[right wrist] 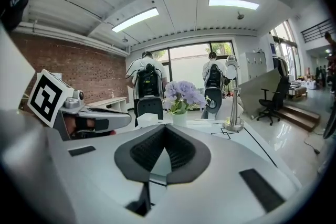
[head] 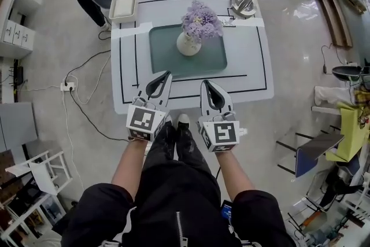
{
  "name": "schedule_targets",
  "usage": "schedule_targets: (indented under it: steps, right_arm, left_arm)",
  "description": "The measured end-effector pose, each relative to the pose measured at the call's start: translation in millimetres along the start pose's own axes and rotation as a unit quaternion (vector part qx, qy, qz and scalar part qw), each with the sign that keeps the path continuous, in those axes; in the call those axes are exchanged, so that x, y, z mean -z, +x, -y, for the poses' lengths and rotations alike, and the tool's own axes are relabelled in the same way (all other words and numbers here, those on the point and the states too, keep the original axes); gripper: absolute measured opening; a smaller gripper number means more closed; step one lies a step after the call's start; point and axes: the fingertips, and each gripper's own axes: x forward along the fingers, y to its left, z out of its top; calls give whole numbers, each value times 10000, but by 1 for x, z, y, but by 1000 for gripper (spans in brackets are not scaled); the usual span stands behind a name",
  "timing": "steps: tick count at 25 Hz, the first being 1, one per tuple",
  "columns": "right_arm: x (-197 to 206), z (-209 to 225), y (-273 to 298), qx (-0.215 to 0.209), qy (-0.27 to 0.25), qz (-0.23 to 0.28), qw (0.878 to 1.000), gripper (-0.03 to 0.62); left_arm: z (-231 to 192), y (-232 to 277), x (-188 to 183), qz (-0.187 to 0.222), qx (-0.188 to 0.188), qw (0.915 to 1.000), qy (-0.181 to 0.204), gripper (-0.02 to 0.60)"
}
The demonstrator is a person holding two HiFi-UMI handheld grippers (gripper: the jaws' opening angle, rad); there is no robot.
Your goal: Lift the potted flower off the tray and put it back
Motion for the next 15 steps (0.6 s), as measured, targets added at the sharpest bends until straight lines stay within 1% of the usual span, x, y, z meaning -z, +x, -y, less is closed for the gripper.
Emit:
schedule_targets:
  steps: [3,6,10,15]
  right_arm:
    - [-9,-9,-18,-49,10,26,10000,6]
    - [-14,-18,-31,-96,-45,37,9999,6]
    - [-22,-25,-35,-157,-143,90,9997,6]
    - [-26,-30,-33,-144,-110,110,9998,6]
  left_arm:
    - [18,-10,-6,-53,133,9998,134,5]
    - [27,-23,-7,-26,160,9998,134,5]
    - [27,-32,-12,23,93,9999,94,5]
    - [25,-38,-11,28,88,10000,26,5]
